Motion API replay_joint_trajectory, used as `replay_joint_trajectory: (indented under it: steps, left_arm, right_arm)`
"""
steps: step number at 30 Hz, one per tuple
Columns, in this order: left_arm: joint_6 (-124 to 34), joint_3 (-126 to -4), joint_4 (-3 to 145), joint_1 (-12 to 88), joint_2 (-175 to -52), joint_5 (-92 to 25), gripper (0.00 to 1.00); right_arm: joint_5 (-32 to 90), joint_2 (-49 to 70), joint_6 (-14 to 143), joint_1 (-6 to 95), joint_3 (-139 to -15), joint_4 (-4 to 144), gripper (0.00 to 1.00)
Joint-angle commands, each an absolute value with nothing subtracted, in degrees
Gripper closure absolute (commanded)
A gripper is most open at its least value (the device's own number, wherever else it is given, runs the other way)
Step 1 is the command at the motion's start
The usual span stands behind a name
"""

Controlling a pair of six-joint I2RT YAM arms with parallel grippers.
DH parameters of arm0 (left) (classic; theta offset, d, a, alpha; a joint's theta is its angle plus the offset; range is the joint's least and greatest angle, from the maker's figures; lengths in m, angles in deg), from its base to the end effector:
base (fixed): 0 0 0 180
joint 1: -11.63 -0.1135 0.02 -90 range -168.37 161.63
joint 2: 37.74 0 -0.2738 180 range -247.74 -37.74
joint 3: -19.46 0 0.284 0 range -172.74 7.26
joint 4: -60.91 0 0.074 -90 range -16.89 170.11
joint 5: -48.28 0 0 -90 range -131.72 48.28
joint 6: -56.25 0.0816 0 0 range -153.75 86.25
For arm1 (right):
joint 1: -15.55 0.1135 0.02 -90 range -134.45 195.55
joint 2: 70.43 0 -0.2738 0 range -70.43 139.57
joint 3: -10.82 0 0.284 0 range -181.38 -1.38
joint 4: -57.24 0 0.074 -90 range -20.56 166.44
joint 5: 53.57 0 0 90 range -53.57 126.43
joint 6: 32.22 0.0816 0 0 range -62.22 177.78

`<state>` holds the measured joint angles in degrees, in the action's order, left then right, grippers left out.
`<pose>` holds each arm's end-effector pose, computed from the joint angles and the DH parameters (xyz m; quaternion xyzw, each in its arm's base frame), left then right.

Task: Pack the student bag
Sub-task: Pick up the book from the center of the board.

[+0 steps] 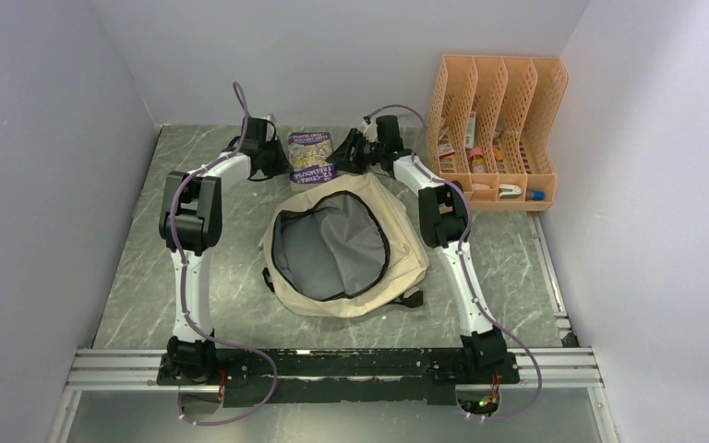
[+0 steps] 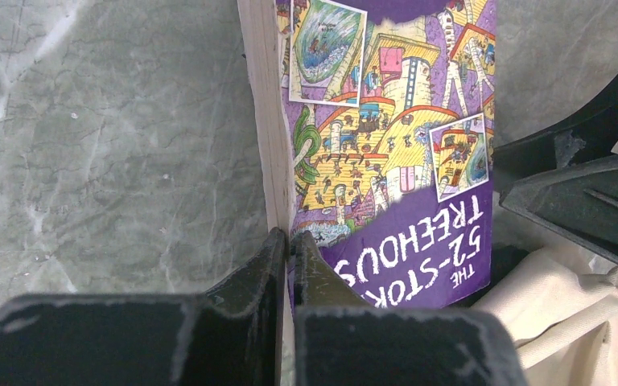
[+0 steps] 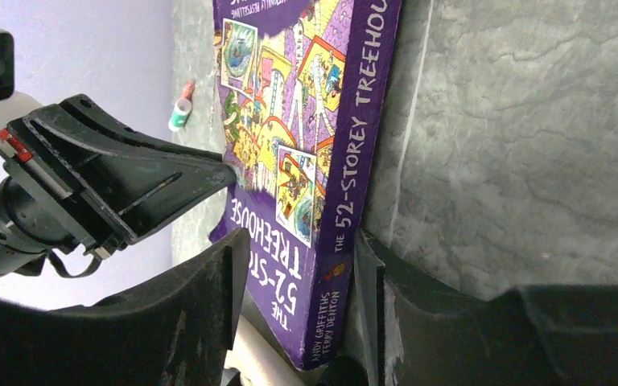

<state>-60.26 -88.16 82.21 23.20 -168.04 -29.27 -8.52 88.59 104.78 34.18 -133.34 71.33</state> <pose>0.5546 -0.1315 0.1061 -0.0769 0.9128 -0.2211 0.3348 0.6122 0.2672 0.0749 0.0068 0.8193 0.5311 0.2160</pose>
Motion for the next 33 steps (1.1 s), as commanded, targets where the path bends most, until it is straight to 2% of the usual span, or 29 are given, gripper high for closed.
replay_joint_trajectory:
  steps: [1,6,14,18,23,28,33]
  left_arm:
    - [-58.39,-85.88,90.34,27.15,-175.02,-29.91,0.95]
    - [-57.94,-86.08,90.49,27.92,-175.02,-29.61,0.95]
    - [-57.66,-85.91,89.84,29.41,-175.01,-28.25,0.95]
    - [-57.44,-85.86,89.12,30.82,-175.01,-26.82,0.95]
    - [-57.68,-86.52,89.19,31.67,-175.80,-26.21,0.95]
    - [-57.94,-86.72,89.81,31.67,-176.16,-27.67,0.95]
    - [-59.05,-86.36,91.37,30.81,-176.30,-30.65,0.95]
  right_arm:
    - [-12.13,87.65,102.90,40.14,-134.38,78.85,0.47]
    - [-16.31,88.99,108.64,41.13,-132.77,69.88,0.47]
    - [-17.24,95.74,116.61,41.58,-140.13,62.26,0.46]
    - [-18.08,94.73,113.69,41.87,-138.12,64.91,0.46]
    - [-18.47,87.82,103.16,42.09,-131.09,73.37,0.48]
    - [-9.61,81.93,90.60,41.57,-128.81,87.13,0.46]
    - [-5.09,77.67,91.36,39.85,-123.72,84.58,0.41]
